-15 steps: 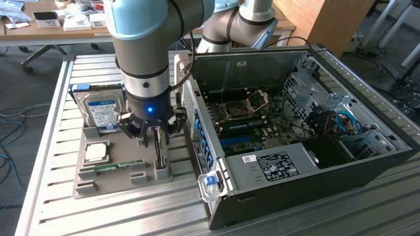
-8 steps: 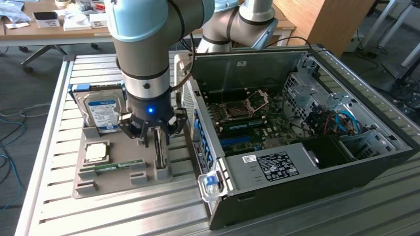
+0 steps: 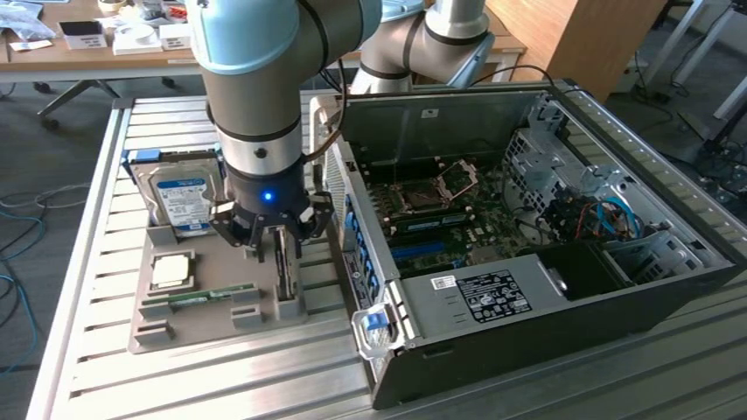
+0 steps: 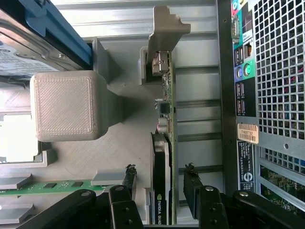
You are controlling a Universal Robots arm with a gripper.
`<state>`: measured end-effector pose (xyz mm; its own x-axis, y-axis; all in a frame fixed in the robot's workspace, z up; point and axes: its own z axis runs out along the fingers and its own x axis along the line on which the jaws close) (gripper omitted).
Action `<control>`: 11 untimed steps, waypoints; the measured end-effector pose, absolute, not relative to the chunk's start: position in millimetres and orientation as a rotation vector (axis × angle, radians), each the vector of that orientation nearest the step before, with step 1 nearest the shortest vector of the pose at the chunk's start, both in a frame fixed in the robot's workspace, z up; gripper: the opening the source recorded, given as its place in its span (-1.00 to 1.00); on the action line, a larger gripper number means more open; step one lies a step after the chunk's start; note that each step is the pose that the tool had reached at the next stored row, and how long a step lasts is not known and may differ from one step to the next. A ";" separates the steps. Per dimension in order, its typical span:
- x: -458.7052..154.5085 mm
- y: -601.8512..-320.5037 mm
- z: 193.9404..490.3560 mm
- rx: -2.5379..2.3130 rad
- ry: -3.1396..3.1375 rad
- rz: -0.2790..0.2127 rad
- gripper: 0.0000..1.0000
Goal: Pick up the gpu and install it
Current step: 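Pick up the gpu and move the gpu toward the slot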
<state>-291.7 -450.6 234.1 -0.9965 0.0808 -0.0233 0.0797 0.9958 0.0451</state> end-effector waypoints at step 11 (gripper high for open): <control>-291.6 -447.1 231.8 0.125 3.113 0.073 -0.11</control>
